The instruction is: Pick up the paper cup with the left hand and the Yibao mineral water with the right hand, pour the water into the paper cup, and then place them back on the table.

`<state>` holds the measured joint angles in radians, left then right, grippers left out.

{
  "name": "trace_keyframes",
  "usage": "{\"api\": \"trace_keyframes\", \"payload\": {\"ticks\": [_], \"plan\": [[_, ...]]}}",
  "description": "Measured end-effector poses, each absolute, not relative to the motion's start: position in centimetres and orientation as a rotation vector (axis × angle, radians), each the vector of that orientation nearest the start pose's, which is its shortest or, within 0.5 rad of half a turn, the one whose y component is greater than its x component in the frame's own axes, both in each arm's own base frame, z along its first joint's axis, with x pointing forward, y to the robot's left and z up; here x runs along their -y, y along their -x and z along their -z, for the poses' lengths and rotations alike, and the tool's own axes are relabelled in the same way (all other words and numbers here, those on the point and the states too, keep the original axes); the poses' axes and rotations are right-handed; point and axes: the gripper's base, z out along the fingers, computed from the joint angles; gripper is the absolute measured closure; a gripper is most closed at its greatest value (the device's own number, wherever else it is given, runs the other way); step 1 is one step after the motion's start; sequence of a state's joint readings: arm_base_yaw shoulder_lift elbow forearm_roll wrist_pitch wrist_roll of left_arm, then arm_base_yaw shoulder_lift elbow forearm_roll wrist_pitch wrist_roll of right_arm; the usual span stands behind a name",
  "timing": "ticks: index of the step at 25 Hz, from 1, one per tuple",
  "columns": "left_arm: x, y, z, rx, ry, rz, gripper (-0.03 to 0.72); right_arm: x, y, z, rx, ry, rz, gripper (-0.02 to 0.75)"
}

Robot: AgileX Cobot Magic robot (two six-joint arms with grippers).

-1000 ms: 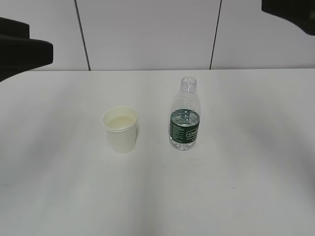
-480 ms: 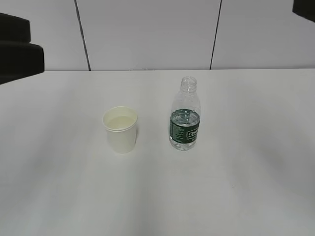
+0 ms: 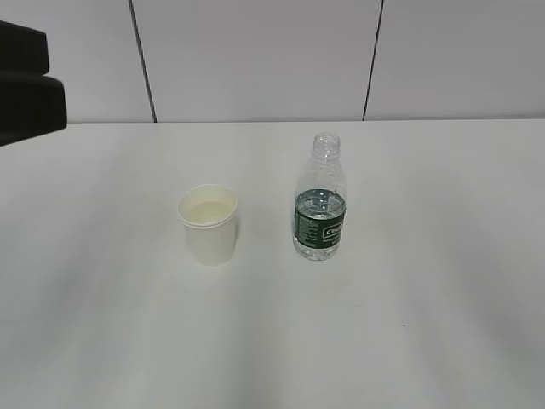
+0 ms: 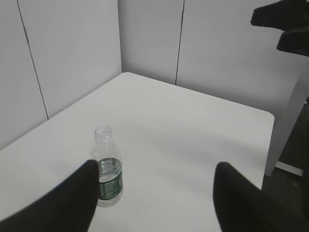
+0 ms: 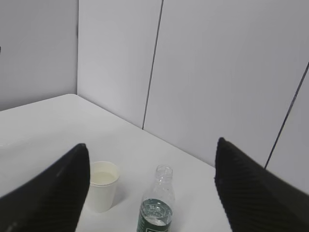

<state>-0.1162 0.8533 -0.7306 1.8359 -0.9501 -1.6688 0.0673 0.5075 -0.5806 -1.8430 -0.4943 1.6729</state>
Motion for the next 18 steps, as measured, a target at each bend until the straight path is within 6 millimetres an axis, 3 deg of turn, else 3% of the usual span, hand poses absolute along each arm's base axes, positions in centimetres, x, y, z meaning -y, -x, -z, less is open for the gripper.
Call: {"api": "trace_keyframes", "payload": {"ticks": [10, 18], "plan": [[8.9, -13.6, -35.3, -1.597, -0.977, 0.737, 0.193, -4.6, -6.4, -31.1, -1.459, 0.545, -0.292, 0.145], [8.9, -13.6, -35.3, -1.596, -0.981, 0.74, 0.195, -4.3, -6.5, -27.9, -1.528, 0.499, -0.299, 0.145]]}}
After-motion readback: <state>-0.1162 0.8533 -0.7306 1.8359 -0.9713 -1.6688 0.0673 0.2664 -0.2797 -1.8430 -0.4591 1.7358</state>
